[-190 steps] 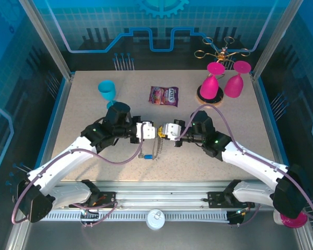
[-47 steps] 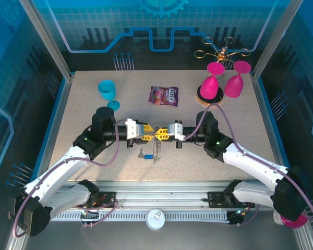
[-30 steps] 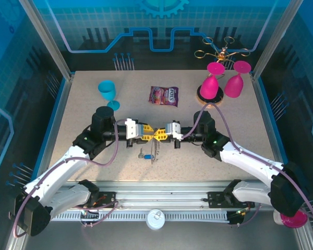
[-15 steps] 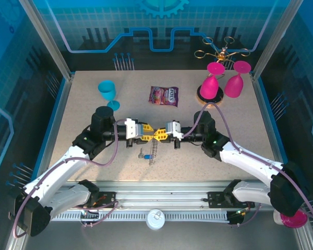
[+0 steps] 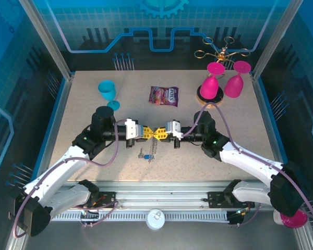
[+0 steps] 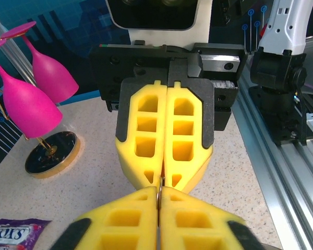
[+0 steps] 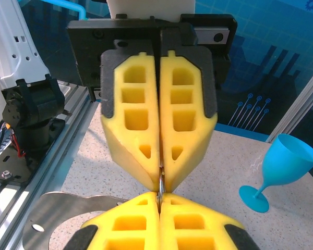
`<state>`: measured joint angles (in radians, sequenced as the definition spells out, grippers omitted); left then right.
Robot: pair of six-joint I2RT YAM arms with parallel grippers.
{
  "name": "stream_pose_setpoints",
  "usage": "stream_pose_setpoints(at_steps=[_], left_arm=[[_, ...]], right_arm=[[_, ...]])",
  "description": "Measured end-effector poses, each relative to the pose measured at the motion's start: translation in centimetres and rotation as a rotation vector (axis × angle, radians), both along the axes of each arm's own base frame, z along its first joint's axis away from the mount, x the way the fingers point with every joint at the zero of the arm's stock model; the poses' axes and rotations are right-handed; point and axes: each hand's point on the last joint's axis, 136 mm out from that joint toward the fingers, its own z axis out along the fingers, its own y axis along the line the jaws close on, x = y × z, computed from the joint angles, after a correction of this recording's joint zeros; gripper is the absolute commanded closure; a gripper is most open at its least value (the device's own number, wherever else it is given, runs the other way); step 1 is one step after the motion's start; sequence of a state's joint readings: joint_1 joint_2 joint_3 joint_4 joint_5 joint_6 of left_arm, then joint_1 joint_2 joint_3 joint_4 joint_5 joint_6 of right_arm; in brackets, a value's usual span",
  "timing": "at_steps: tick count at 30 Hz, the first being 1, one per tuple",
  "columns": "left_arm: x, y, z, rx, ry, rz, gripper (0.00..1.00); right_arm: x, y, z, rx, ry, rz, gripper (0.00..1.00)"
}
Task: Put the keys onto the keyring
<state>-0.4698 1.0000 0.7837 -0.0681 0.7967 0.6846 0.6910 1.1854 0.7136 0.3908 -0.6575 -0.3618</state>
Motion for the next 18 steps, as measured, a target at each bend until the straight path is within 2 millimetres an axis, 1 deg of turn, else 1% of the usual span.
stream_pose_setpoints(at_steps=[1,2,4,7,12,18], left_arm=[[0.0,0.0,0.0,0.001,-0.001,0.0,1.0],[0.1,0.1,0.0,0.004,-0.006,0.001,1.0],[0.1,0.1,-0.1,0.009,-0.011,0.006,1.0],[0.4,0.2,-0.3,0.018,-0.024,0.019,1.0],[0.7,0.4,-0.9,0.048,-0.025,0.044,1.0],[1.0,0.5,-1.1,0.057,-0.03,0.059,1.0]], right_arm=[[0.0,0.0,0.0,0.0,0.0,-0.002,1.0],[0.1,0.0,-0.1,-0.001,0.001,-0.003,0.97],[0.2,0.0,-0.2,-0.004,0.002,-0.01,0.88],[0.4,0.0,-0.3,-0.01,-0.008,-0.025,0.83],[1.2,-0.2,-0.6,-0.038,-0.05,-0.076,0.77],[1.5,-0.3,-0.9,-0.08,-0.088,-0.103,0.78]])
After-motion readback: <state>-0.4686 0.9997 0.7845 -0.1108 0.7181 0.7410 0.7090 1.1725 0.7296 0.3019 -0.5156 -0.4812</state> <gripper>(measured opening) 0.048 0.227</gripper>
